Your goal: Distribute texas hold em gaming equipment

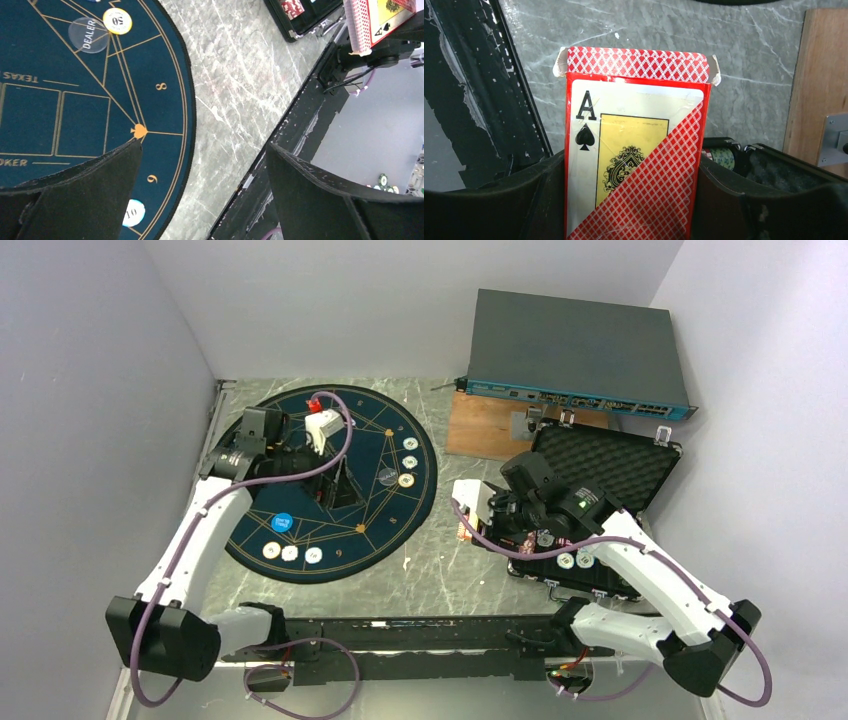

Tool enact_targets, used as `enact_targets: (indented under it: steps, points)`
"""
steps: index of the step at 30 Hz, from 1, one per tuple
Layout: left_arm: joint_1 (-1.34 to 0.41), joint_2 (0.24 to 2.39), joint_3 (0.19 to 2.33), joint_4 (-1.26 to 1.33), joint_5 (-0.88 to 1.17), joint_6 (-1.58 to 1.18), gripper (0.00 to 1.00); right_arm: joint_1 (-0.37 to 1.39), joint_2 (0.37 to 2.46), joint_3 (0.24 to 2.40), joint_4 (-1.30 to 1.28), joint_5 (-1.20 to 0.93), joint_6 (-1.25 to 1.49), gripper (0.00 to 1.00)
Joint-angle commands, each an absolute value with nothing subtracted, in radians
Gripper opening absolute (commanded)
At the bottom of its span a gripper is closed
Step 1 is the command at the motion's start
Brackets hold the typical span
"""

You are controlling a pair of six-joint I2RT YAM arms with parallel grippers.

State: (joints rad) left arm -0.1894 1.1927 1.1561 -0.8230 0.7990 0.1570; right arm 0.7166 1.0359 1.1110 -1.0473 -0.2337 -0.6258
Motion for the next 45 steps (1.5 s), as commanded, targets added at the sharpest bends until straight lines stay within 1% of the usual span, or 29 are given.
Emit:
enact_targets:
  steps: [1, 5, 8, 9, 11, 12, 13, 14, 16, 17, 18, 20, 23, 26, 28, 32, 38, 42, 45]
  points:
    - [-0.184, 1.143, 1.251, -0.88, 0.694, 0.194, 1.0, 0.714, 1.036, 1.165, -0.985, -0.236, -0.632, 0.0]
    - [-0.184, 1.019, 1.187, -0.773, 0.676, 0.208, 1.0, 0.719, 1.078, 1.219, -0.937, -0.239, -0.602, 0.0]
    - [-0.184, 1.026, 1.185, -0.773, 0.773, 0.246, 1.0, 0.728, 1.125, 1.232, -0.917, -0.244, -0.636, 0.0]
    - [-0.184, 1.073, 1.218, -0.814, 0.844, 0.277, 1.0, 0.731, 1.139, 1.23, -0.897, -0.236, -0.642, 0.0]
    - [-0.189, 1.19, 1.305, -0.967, 1.064, 0.38, 1.0, 0.747, 1.161, 1.227, -0.861, -0.209, -0.661, 0.0]
    - [-0.197, 1.234, 1.303, -0.937, 1.132, 0.287, 1.0, 0.754, 1.172, 1.232, -0.844, -0.199, -0.662, 0.0]
    - [-0.199, 1.258, 1.27, -0.853, 1.205, 0.186, 1.0, 0.758, 1.181, 1.239, -0.833, -0.194, -0.654, 0.0]
    - [-0.213, 1.259, 1.21, -0.709, 1.245, 0.051, 1.0, 0.765, 1.19, 1.246, -0.826, -0.187, -0.645, 0.0]
    - [-0.254, 1.204, 1.0, -0.214, 1.25, -0.293, 1.0, 0.776, 1.207, 1.264, -0.81, -0.173, -0.624, 0.0]
    - [-0.284, 1.173, 0.921, -0.016, 1.223, -0.421, 1.0, 0.78, 1.214, 1.276, -0.815, -0.172, -0.626, 0.0]
    - [-0.313, 1.156, 0.863, 0.119, 1.183, -0.521, 1.0, 0.781, 1.222, 1.288, -0.822, -0.172, -0.63, 0.0]
    - [-0.365, 1.179, 0.796, 0.287, 1.162, -0.686, 1.0, 0.788, 1.242, 1.322, -0.849, -0.179, -0.622, 0.0]
    - [-0.39, 1.225, 0.68, 0.664, 1.126, -0.963, 0.98, 0.838, 1.268, 1.346, -0.885, -0.168, -0.583, 0.0]
    - [-0.396, 1.256, 0.7, 0.659, 1.173, -0.986, 0.96, 0.885, 1.306, 1.348, -0.91, -0.136, -0.567, 0.0]
    - [-0.404, 1.29, 0.68, 0.791, 1.185, -1.088, 0.96, 0.899, 1.325, 1.354, -0.899, -0.128, -0.547, 0.0]
    - [-0.417, 1.354, 0.659, 0.929, 1.182, -1.214, 0.95, 0.907, 1.364, 1.4, -0.915, -0.126, -0.504, 0.0]
    - [-0.429, 1.396, 0.66, 0.793, 1.162, -1.145, 0.93, 0.91, 1.382, 1.43, -0.943, -0.098, -0.477, 0.0]
    - [-0.451, 1.41, 0.657, 0.803, 1.149, -1.142, 0.94, 0.914, 1.371, 1.415, -0.954, -0.084, -0.486, 0.0]
    - [-0.482, 1.437, 0.673, 0.894, 1.142, -1.213, 0.95, 0.917, 1.375, 1.417, -0.952, -0.084, -0.501, 0.0]
